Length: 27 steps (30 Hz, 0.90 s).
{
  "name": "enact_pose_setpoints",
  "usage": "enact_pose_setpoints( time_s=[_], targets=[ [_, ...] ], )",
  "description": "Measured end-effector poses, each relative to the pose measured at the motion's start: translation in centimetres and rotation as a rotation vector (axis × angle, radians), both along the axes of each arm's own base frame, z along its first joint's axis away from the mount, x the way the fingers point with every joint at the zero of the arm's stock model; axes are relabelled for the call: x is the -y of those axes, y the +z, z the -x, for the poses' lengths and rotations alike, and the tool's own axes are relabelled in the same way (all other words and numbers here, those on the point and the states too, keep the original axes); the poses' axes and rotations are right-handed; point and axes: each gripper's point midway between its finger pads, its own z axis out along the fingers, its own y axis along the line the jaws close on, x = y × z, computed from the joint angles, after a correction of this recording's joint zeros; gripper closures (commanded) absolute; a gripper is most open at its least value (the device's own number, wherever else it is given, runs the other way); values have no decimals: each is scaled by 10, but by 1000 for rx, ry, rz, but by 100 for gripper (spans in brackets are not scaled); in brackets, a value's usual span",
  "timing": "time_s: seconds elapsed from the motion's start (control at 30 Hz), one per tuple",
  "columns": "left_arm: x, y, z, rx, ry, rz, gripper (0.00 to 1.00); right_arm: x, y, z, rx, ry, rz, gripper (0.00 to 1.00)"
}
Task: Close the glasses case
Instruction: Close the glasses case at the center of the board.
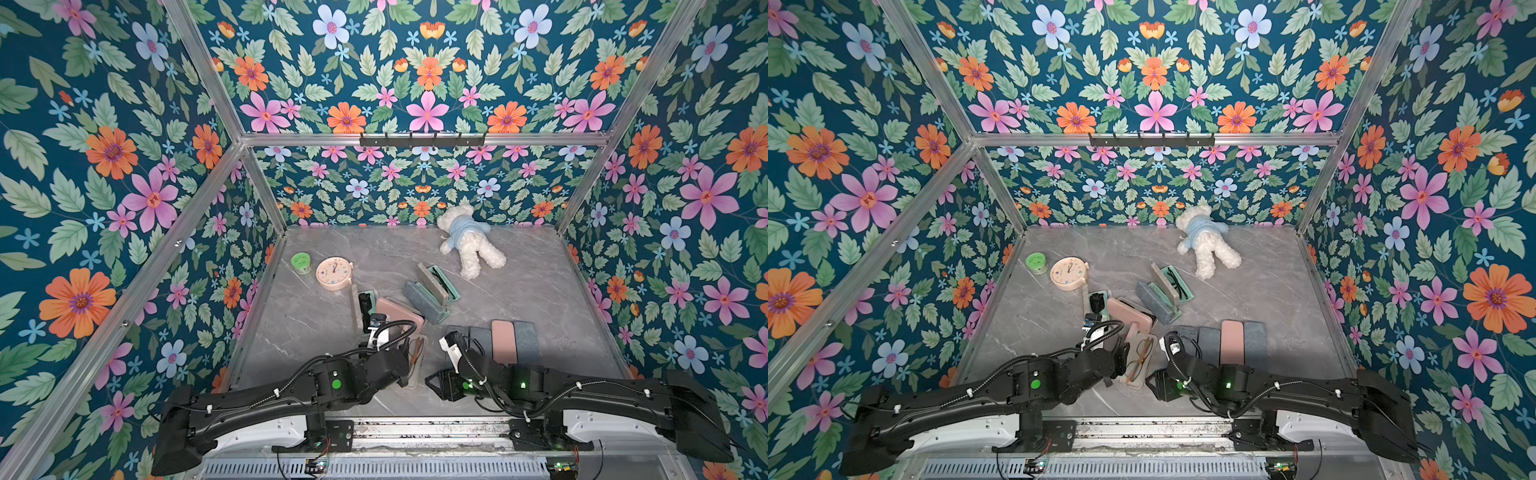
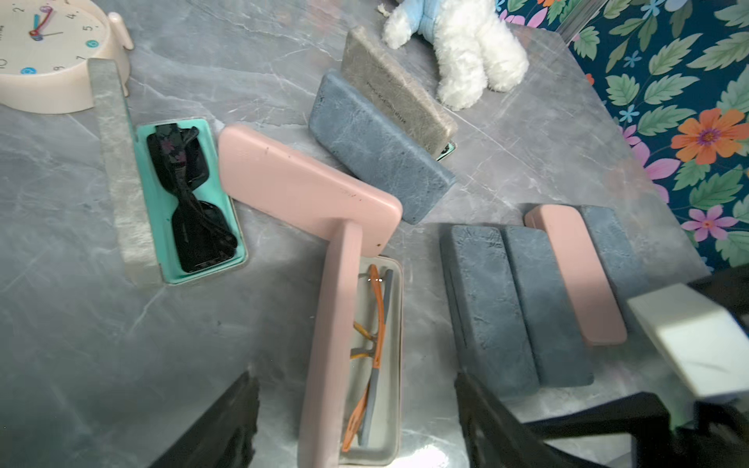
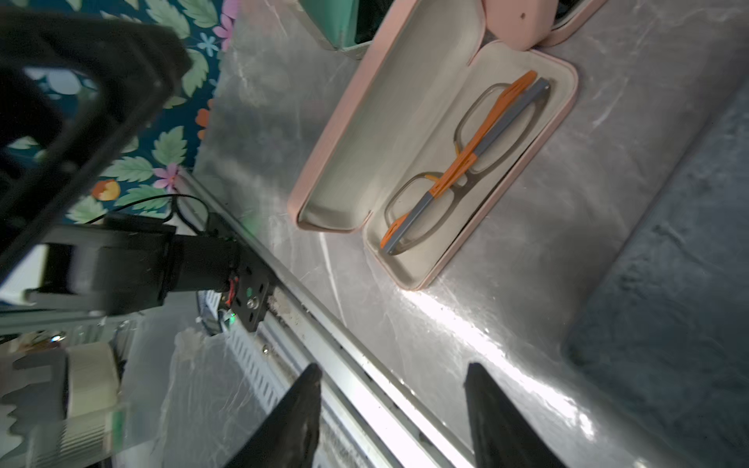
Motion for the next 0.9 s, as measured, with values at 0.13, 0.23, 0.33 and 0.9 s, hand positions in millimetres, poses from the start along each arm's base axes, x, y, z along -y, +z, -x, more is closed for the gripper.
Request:
enact_pose_setpoints(
  time_s=[0.13,0.23,0.33,0.9],
  targets=[
    [-14,-11,2,7,3,-22,21,-10,-12,-8,2,-36,63,48],
    [-18,-18,2,15,-4,-34,22,-17,-20,-13,4,-57,98,49],
    [-18,-24,2,24,-20,-53,23,-23,-29,-18,0,-78,131,53],
    [6,-28,-10,67,-81,-28,36,-12,-59,-35,-17,-157,205,65]
  ],
)
